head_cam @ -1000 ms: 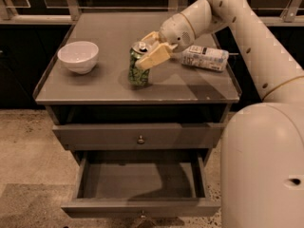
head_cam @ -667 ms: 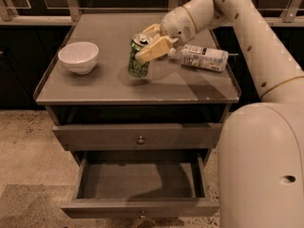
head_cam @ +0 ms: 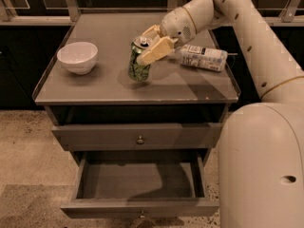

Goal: Pick green can from middle drawer and place on counter

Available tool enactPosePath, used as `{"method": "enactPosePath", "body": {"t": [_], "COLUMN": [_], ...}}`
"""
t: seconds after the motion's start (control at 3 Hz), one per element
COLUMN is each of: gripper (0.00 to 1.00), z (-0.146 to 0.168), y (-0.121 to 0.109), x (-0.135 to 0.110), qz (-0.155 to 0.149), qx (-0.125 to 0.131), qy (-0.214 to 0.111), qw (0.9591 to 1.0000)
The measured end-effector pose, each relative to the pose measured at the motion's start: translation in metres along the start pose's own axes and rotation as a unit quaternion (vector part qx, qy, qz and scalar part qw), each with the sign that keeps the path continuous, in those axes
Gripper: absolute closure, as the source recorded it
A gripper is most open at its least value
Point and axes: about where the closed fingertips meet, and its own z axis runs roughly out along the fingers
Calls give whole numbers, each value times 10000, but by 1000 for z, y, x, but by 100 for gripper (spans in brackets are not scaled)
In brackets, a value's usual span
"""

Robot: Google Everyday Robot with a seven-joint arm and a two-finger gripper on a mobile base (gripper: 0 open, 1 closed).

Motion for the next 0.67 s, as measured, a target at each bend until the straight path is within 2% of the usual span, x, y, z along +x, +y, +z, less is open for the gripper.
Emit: {"method": "enactPosePath", "body": {"t": [0.33, 0.67], "gripper": [12, 0], "z": [0, 0], "y": [0, 0], "x": [0, 0], "qz": [0, 0], "qx": [0, 0], "qy": [0, 0], "qw": [10000, 10000]}}
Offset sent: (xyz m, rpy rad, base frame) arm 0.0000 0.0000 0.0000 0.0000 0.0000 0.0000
